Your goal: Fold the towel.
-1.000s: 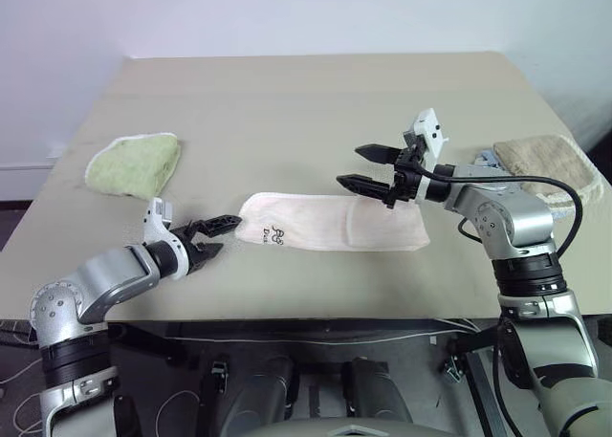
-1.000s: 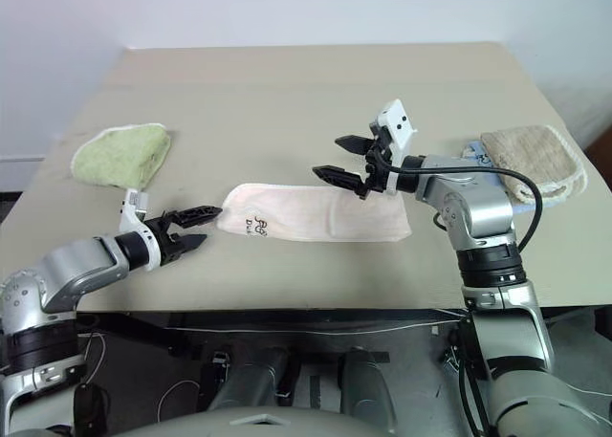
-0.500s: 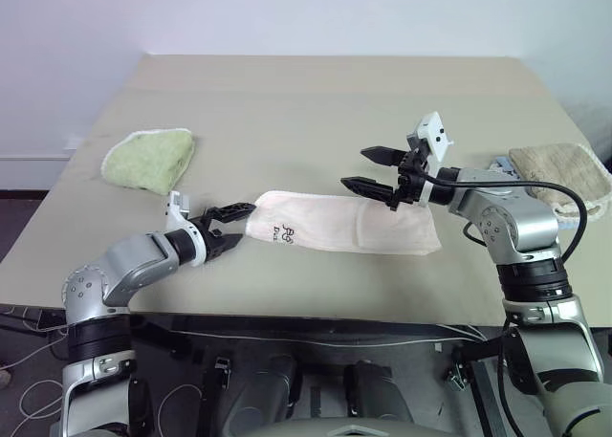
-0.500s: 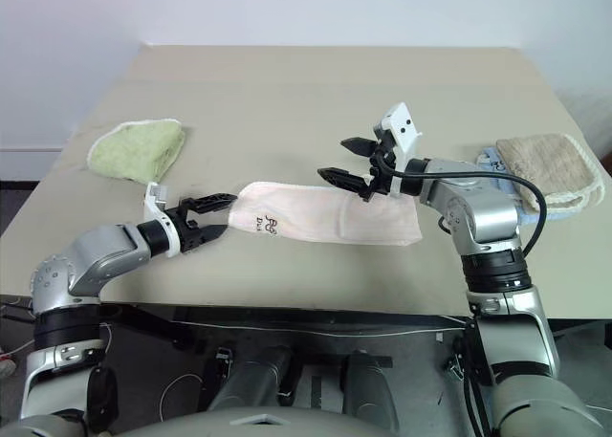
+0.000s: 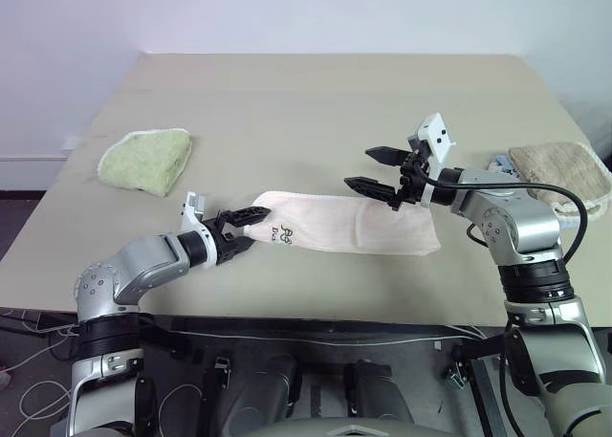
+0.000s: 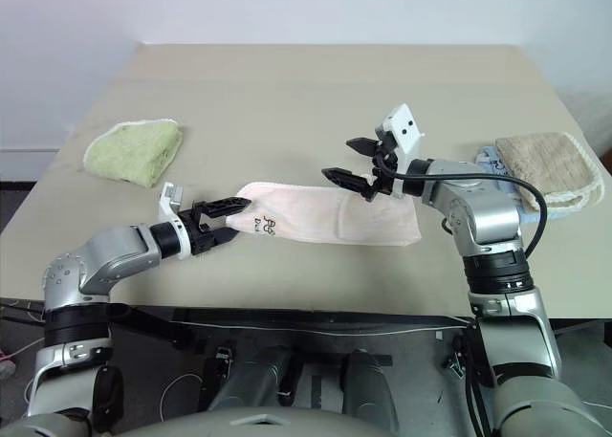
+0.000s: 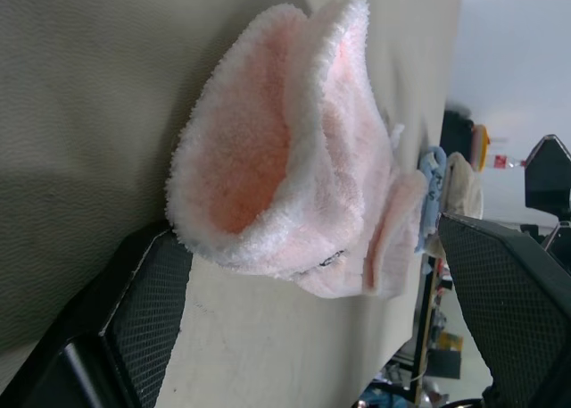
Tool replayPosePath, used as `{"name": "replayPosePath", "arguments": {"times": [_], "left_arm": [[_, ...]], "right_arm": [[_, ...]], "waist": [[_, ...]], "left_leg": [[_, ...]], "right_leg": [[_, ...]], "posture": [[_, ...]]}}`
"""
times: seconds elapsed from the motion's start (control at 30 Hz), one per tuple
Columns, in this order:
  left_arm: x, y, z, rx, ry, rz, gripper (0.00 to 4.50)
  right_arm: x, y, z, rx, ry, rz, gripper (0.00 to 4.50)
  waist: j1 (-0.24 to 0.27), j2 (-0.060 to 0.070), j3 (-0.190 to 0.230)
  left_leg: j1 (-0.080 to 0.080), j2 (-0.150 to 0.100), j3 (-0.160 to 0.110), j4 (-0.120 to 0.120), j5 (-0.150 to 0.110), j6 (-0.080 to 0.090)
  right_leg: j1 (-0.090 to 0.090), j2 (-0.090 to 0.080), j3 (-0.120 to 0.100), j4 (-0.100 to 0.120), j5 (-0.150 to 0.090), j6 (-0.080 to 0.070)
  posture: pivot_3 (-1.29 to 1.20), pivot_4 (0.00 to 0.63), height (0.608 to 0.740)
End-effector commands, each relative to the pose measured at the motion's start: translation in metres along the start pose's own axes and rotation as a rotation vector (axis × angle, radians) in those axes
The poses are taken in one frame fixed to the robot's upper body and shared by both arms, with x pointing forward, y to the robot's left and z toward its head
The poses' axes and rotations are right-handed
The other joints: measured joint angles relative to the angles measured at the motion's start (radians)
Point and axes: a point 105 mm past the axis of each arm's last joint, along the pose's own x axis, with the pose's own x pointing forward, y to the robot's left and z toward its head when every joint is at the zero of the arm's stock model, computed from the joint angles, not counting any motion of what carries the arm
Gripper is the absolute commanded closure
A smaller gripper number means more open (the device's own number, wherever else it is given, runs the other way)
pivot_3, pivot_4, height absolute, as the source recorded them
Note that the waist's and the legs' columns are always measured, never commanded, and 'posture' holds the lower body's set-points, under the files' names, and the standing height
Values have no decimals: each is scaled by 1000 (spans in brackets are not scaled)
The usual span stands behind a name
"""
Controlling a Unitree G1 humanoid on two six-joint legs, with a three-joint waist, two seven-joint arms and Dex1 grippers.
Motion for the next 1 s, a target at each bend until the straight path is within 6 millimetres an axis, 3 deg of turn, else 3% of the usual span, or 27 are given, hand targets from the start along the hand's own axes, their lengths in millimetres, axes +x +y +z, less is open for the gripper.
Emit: {"name": "replayPosePath", "arguments": {"times": [0.03,0.37,0.5,0.87,1.0], "left_arm": [[6,2,-2,-17,3,26,918],[7,-1,4,-20,8,14,4395],[2,-6,14,12,10,-2,4471],[-29,-58,50,346,64,-57,4471],[-19,-80,64,431,81,-74,4471]], "right_arm": [[-8,-4,15,-46,-50,-28,0],[-16,-2,12,-38,-54,-61,0],[-21,-3,11,-37,-53,-82,0],[-52,-3,8,22,-41,-118,0],[-56,-12,12,27,-76,-191,0]], "waist": [[0,0,0],[-1,-1,0],[-2,-1,0],[-2,-2,1],[-2,-2,1]], "left_leg": [[0,0,0,0,0,0],[-3,0,0,-2,0,0],[-3,0,0,-2,0,0],[-4,0,0,-6,0,0],[-3,0,0,-10,1,-1]], "right_leg": [[0,0,0,0,0,0],[-2,0,0,0,0,0],[-2,0,0,0,0,0],[-4,0,1,-3,0,0],[-4,0,1,-6,0,0]], "posture": [[0,150,740],[0,150,740],[0,150,740],[0,150,740],[0,150,740]]}}
